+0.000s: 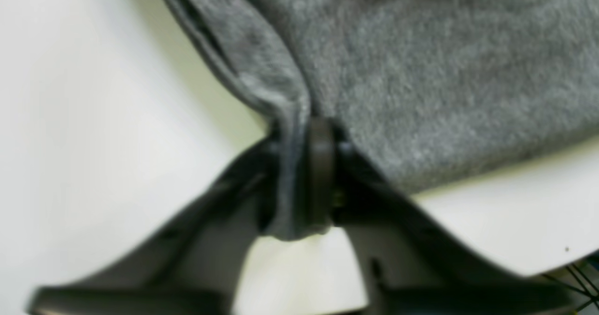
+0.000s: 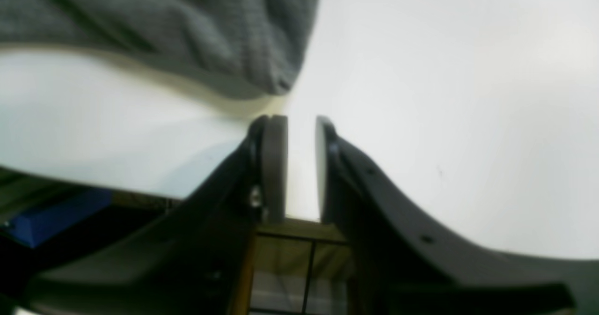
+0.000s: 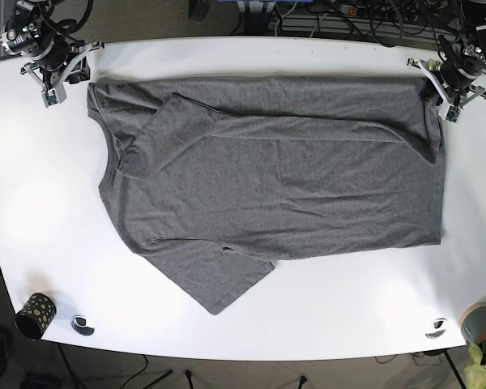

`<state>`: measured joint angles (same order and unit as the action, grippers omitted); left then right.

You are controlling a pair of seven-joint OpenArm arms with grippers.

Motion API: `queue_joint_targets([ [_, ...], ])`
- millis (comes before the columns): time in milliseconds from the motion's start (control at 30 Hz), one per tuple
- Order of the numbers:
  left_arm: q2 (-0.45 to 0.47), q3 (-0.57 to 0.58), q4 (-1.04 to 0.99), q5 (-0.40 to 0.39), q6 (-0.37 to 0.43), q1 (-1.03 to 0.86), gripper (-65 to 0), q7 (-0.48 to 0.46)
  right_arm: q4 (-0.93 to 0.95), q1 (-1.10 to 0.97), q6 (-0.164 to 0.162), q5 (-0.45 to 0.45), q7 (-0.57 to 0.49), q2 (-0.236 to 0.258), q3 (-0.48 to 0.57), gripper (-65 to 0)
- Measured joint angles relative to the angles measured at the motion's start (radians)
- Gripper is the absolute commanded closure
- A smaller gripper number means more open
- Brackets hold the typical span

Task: Fold the T-shirt properly

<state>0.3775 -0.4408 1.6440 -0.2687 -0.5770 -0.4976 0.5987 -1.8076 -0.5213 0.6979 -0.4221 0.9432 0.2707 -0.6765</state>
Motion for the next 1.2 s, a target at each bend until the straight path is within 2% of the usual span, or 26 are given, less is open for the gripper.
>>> queue_joint_targets([
  [100,0.0,0.0,0.012,0.003,0.0,-0.008,-29.0,0.003,-0.043,0.001,-0.001,-0.003,0.0,-0.026,0.0,-38.5],
  [167,0.0,0.0,0.012,0.003,0.0,-0.006,-34.7,0.003,-0.061,0.004,-0.001,-0.005,-0.004,-0.04,0.001,-46.6],
  [233,0.0,0.0,0.014,0.003,0.0,-0.004,-38.8,0.003,-0.065,0.013,-0.001,-0.004,-0.003,-0.047,0.003,-49.9],
  [300,0.0,0.0,0.029,0.003,0.0,-0.005,-43.6,0.006,-0.063,0.031,0.002,-0.002,0.004,-0.047,0.003,-50.1],
  [433,-0.001,0.0,0.091,0.002,0.0,-0.006,-48.8,0.013,-0.063,0.074,-0.001,-0.001,0.002,-0.043,0.004,-50.1],
  [600,0.0,0.0,0.174,-0.034,0.0,-0.004,-48.9,0.031,-0.063,0.096,-0.004,-0.002,-0.002,-0.035,0.063,-50.1],
  [700,0.0,0.0,0.207,-0.117,0.0,-0.003,-48.6,0.037,-0.063,0.096,0.002,-0.003,-0.004,-0.038,0.069,-50.1],
  [767,0.0,0.003,0.206,-0.133,0.0,0.021,-48.5,0.064,-0.063,0.097,-0.002,0.0,0.002,-0.038,0.067,-50.1],
  [867,-0.007,0.005,0.165,-0.064,0.003,0.111,-48.5,0.151,-0.063,0.108,-0.002,0.004,0.004,-0.04,0.065,-50.1],
  [1200,-0.047,0.051,0.005,0.079,0.0,0.248,-48.5,0.164,-0.052,0.134,-0.002,0.007,0.009,-0.044,0.065,-50.1],
])
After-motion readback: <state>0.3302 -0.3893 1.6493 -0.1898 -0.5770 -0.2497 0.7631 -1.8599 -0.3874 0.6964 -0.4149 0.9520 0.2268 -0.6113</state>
